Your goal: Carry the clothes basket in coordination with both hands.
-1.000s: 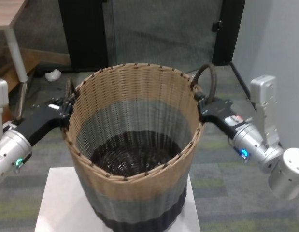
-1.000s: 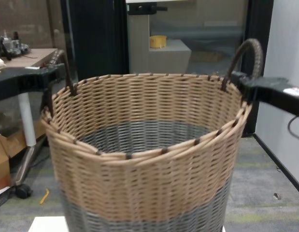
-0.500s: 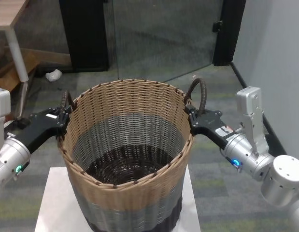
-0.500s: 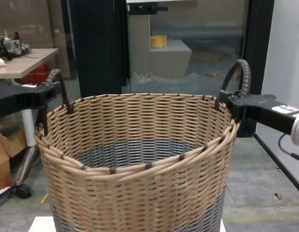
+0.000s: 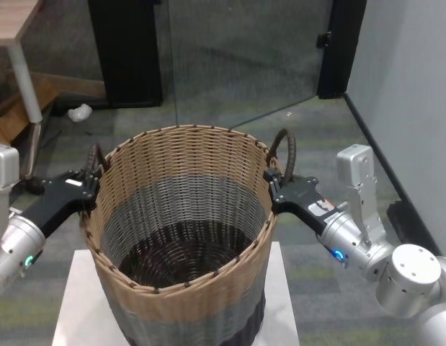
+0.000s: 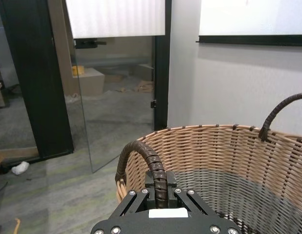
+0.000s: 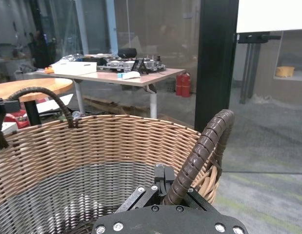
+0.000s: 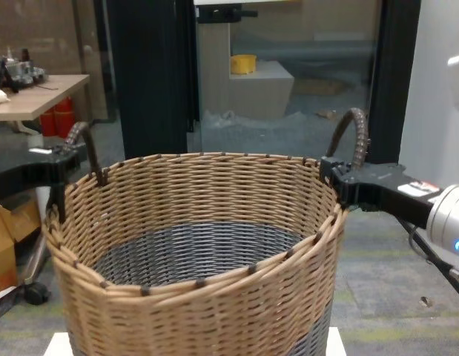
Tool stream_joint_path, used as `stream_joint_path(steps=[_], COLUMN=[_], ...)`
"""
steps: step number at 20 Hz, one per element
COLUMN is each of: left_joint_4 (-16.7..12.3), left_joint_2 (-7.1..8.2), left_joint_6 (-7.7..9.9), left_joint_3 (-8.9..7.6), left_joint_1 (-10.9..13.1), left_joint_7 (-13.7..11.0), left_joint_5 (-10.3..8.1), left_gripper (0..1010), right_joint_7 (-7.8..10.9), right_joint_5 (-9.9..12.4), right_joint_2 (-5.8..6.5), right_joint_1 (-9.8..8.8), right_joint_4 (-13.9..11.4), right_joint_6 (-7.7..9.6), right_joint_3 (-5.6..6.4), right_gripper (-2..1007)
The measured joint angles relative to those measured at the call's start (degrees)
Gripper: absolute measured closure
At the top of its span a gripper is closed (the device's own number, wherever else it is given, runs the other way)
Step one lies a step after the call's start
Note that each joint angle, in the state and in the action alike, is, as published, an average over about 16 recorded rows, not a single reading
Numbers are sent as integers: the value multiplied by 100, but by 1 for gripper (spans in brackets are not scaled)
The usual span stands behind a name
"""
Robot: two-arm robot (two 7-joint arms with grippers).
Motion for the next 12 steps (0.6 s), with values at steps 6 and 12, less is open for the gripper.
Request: stream_joint_path(steps=[6,12], left_joint_4=[156,233], left_joint_2=[-86,-148], left_joint_6=[-72,-45], left_joint_3=[-64,-118], left_joint_1=[4,9], left_joint_7=[-6,-24], left_joint_5=[69,52], left_gripper=[860,860], right_joint_7=[78,136], right_joint_5=[-39,-17], right_joint_2=[-73,-106], right_joint_1=[14,20], right_joint_4=[172,266], right_joint_6=[-133,-166], right_joint_3=[-10,16], right_gripper=[995,995])
